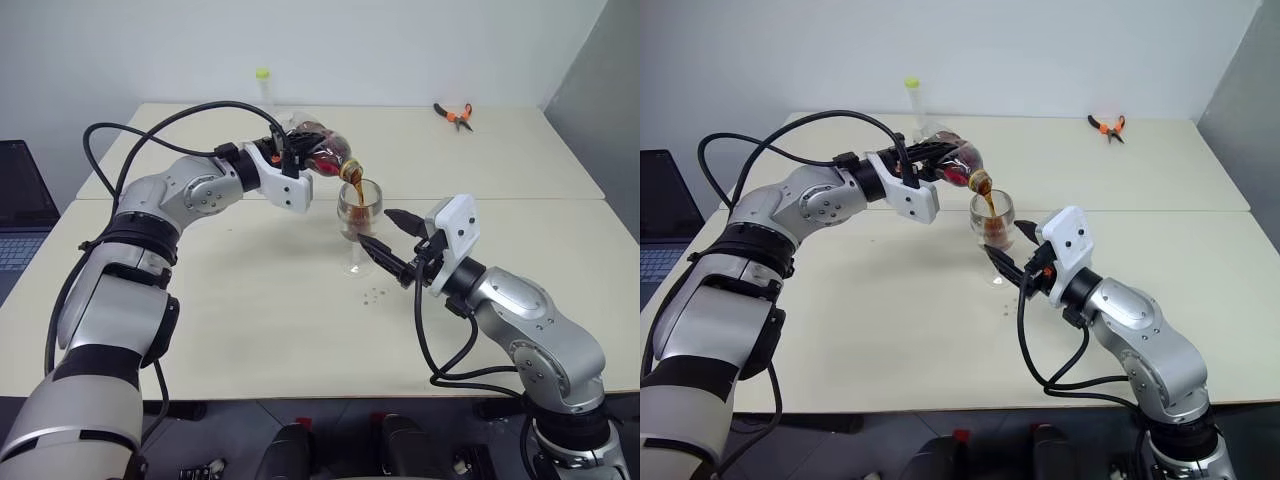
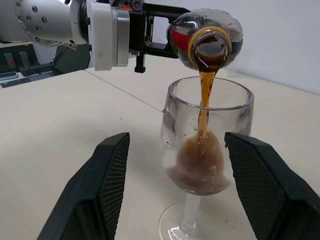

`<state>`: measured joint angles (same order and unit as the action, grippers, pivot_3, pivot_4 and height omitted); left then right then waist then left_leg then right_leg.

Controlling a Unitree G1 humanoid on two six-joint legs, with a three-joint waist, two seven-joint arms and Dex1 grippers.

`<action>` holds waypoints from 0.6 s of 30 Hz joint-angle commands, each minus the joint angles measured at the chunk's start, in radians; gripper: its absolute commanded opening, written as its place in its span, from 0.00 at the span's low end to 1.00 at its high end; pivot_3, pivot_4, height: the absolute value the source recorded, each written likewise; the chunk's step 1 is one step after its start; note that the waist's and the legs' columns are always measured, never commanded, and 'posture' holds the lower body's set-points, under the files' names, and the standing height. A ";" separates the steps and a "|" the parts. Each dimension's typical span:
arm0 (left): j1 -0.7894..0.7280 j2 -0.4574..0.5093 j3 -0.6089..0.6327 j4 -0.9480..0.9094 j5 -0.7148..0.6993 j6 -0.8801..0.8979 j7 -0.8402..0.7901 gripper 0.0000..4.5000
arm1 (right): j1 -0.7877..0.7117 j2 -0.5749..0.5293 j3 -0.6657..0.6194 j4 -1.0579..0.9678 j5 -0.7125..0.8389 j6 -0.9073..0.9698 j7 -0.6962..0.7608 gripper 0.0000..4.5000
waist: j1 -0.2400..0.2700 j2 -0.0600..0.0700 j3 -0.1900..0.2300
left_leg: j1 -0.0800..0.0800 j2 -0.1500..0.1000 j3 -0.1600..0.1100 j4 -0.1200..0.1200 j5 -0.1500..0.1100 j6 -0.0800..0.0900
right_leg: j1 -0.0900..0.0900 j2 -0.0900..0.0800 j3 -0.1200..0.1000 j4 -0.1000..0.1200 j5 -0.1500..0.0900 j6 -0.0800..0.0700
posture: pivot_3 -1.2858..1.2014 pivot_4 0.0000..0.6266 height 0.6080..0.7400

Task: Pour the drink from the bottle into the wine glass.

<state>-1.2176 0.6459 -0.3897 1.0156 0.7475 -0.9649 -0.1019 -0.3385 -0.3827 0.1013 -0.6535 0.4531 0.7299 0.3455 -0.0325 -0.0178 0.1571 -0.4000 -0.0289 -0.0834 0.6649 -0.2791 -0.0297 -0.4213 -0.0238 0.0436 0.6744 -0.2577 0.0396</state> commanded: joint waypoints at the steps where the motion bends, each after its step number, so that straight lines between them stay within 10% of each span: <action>1: -0.050 0.026 0.005 -0.011 -0.007 -0.003 0.028 0.16 | -0.011 0.006 -0.005 -0.030 0.000 -0.014 0.002 0.72 | 0.000 0.000 0.000 | 0.000 0.000 0.000 0.000 0.000 0.000 | 0.000 0.000 0.000 0.000 0.000 0.000 | 0.52 0.24 1.00; 18: -0.057 0.033 0.000 -0.010 -0.002 -0.005 0.040 0.16 | -0.014 0.011 -0.008 -0.027 -0.003 -0.020 0.004 0.72 | 0.000 0.000 0.000 | 0.000 0.000 0.000 0.000 0.000 0.000 | 0.000 0.000 0.000 0.001 0.000 0.000 | 0.52 0.24 1.00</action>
<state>-1.2296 0.6606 -0.3900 1.0227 0.7523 -0.9665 -0.0812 -0.3385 -0.3756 0.1012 -0.6535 0.4522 0.7294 0.3477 -0.0329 -0.0179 0.1571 -0.3999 -0.0289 -0.0831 0.6650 -0.2791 -0.0298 -0.4214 -0.0239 0.0436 0.6758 -0.2577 0.0397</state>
